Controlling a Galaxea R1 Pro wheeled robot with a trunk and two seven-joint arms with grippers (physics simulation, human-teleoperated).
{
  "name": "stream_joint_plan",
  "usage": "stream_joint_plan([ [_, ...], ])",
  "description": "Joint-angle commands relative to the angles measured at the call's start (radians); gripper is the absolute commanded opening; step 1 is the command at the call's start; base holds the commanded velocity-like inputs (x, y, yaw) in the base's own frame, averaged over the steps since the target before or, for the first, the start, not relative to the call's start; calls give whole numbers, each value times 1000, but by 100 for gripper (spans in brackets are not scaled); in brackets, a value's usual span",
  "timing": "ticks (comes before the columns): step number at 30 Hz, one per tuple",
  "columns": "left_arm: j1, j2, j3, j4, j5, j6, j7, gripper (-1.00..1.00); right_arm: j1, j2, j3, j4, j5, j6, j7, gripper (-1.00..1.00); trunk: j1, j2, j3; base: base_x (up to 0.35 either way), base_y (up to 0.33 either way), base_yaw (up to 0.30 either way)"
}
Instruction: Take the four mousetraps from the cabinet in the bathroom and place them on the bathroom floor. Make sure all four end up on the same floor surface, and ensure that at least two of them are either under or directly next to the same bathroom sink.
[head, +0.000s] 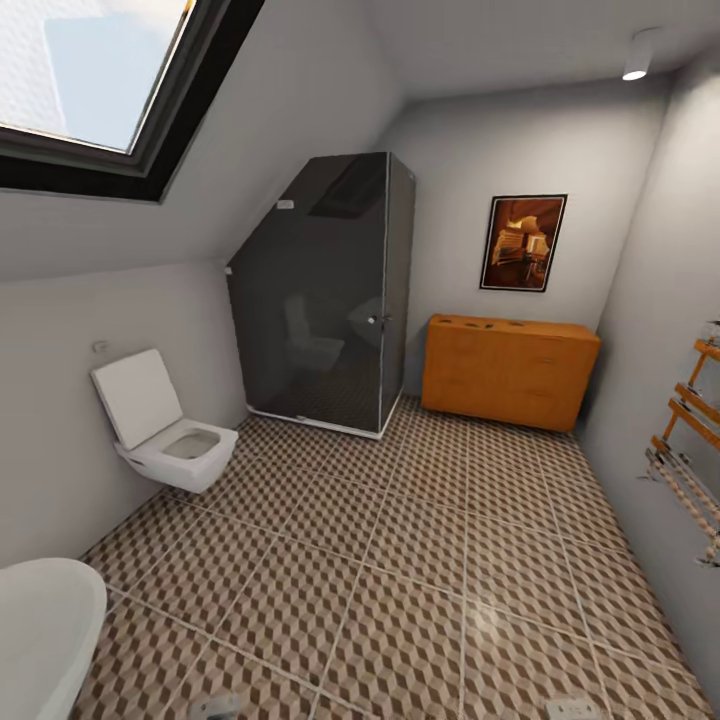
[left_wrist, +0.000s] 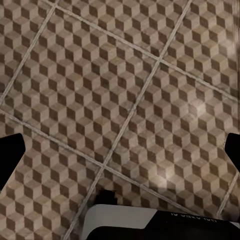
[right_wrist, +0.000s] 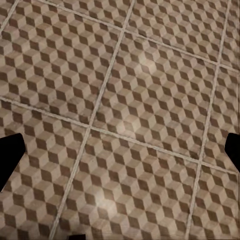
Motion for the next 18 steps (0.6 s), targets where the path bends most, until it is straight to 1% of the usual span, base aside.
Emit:
stream_joint_plan([
  [1,0,0,0,0,0,0,0,100,0,0,0,0,0,0,0,100,0,0,0,0,0,-277],
  [14,0,0,0,0,0,0,1,100,0,0,0,0,0,0,0,100,0,0,0,0,0,-277],
  [18,0,0,0,0,1,0,1,100,0,0,0,0,0,0,0,100,0,0,0,0,0,-238],
])
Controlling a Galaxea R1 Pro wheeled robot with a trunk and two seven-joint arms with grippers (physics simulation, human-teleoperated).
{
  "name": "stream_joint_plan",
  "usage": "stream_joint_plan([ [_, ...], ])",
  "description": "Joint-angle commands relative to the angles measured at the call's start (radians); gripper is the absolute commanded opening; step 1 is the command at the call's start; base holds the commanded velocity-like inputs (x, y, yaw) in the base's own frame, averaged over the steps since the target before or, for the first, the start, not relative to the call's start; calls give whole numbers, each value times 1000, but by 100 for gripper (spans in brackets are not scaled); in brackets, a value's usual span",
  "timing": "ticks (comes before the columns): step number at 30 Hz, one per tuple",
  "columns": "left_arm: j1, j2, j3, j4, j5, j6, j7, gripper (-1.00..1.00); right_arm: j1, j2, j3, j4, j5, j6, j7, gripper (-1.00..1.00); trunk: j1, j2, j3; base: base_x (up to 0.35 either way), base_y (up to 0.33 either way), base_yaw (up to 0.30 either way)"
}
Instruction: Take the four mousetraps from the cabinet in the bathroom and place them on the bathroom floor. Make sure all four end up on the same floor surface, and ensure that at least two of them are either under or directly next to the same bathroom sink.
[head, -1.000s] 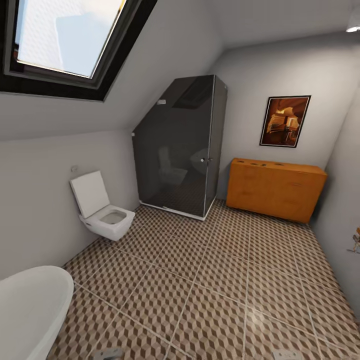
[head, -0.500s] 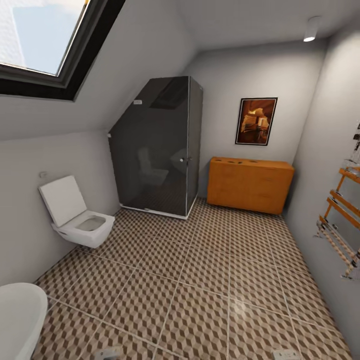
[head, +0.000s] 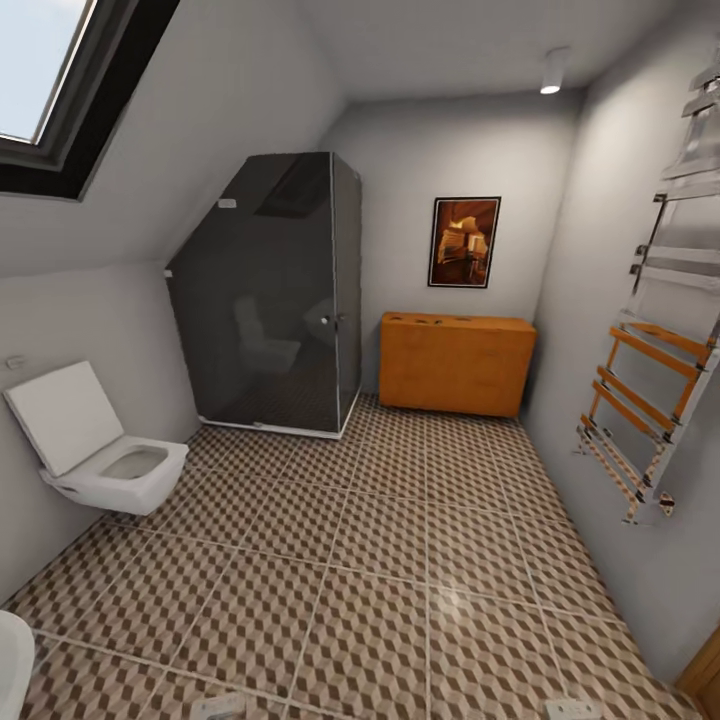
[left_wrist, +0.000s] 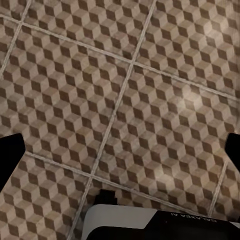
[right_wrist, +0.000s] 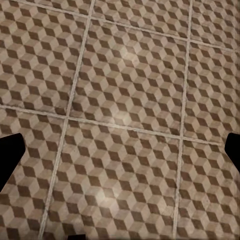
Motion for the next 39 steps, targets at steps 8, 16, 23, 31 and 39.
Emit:
stream_joint_plan([
  [8,0,-1,0,0,1,0,0,100,0,0,0,0,0,0,0,100,0,0,0,0,0,-87],
  [16,0,0,0,0,1,0,0,100,0,0,0,0,0,0,0,100,0,0,0,0,0,-12],
  [23,0,-1,0,0,1,0,0,100,0,0,0,0,0,0,0,100,0,0,0,0,0,-2],
  [31,0,-1,0,0,3,-1,-1,100,0,0,0,0,0,0,0,100,0,0,0,0,0,0],
  [39,0,-4,1,0,-3,-48,0,100,0,0,0,0,0,0,0,100,0,0,0,29,0,0],
])
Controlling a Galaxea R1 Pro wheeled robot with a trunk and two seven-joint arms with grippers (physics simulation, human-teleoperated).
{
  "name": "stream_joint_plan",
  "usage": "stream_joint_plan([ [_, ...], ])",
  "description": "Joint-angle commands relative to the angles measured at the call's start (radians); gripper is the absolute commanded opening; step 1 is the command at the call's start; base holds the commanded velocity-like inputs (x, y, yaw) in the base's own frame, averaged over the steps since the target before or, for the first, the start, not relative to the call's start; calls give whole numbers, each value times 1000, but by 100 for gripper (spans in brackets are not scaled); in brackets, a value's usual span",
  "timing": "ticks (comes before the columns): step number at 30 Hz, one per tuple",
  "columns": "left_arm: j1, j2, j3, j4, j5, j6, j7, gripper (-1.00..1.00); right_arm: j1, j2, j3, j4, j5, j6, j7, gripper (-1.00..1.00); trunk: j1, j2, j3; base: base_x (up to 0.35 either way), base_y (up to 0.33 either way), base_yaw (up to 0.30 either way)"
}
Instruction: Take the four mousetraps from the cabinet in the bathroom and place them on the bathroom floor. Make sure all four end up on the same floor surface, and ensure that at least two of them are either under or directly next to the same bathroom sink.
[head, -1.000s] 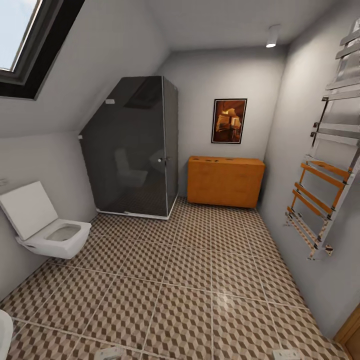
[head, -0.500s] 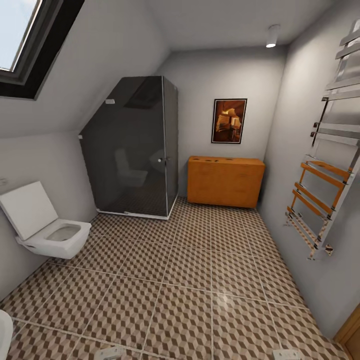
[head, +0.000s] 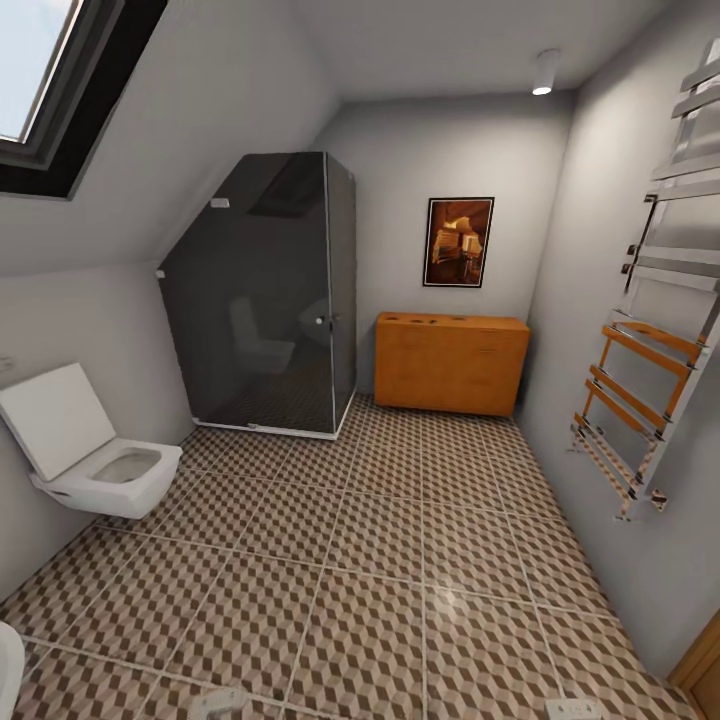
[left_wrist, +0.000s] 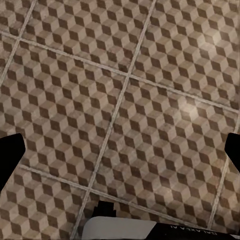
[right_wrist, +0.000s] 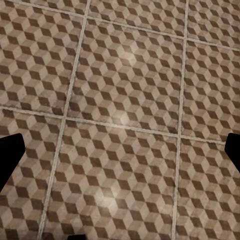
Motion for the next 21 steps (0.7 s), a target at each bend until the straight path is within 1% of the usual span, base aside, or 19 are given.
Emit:
stream_joint_plan([
  [1,0,0,1,0,-2,-16,1,100,0,0,0,0,0,0,0,100,0,0,0,9,0,0],
  [6,0,1,3,0,-3,-38,0,100,0,0,0,0,0,0,0,100,0,0,0,15,0,0],
  [8,0,2,3,0,-3,-41,0,100,0,0,0,0,0,0,0,100,0,0,0,133,0,0],
  [12,0,0,-1,0,-4,-43,1,100,0,0,0,0,0,0,0,100,0,0,0,240,0,0],
  [21,0,1,-4,0,-5,-45,3,100,0,0,0,0,0,0,0,100,0,0,0,312,0,-4],
])
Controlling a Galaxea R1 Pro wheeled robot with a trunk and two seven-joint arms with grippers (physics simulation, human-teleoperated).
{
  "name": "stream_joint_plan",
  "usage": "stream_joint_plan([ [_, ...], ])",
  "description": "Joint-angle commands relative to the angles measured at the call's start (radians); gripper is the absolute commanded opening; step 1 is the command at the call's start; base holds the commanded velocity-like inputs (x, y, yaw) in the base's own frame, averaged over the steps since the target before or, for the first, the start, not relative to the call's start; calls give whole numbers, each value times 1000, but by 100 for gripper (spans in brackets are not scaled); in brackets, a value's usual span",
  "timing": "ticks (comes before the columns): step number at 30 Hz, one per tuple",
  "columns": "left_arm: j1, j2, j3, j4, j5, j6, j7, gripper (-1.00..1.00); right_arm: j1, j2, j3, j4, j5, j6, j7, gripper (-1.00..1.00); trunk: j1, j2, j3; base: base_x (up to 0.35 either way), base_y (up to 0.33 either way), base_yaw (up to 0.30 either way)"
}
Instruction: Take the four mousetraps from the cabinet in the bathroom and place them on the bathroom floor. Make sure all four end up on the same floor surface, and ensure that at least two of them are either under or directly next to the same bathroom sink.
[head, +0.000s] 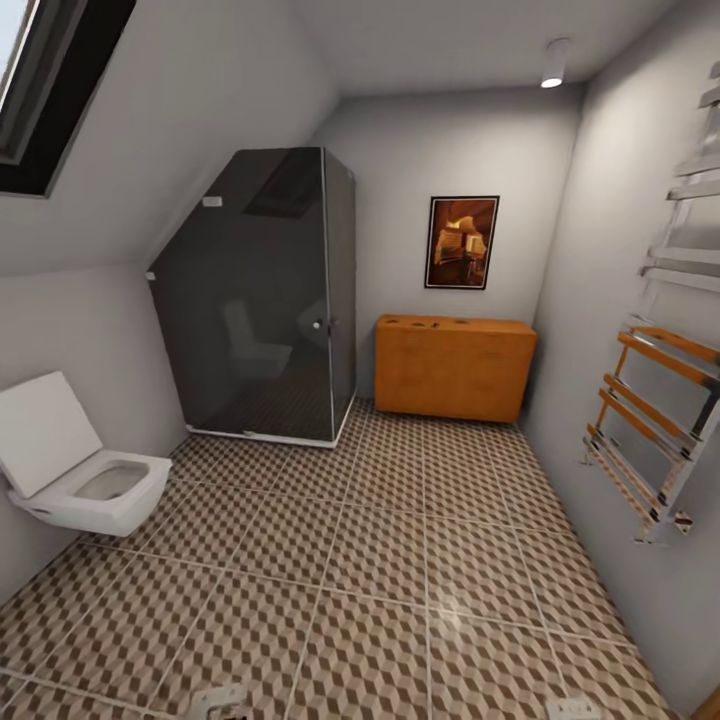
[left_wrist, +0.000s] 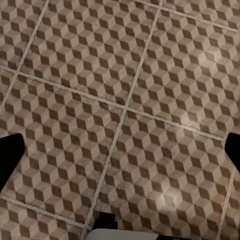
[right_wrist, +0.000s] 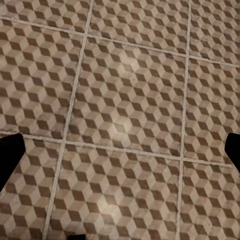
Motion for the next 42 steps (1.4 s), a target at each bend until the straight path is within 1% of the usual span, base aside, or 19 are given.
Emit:
stream_joint_plan([
  [1,0,0,0,0,0,0,0,100,0,0,0,0,0,0,0,100,0,0,0,328,0,-53],
  [6,0,-2,0,0,0,0,0,100,0,0,0,0,0,0,0,100,0,0,0,330,0,-147],
  [20,0,-2,0,0,0,-1,0,100,0,0,0,0,0,0,0,100,0,0,0,331,0,-237],
  [42,0,1,1,0,0,-5,1,100,0,0,0,0,0,0,0,100,0,0,0,332,0,-20],
])
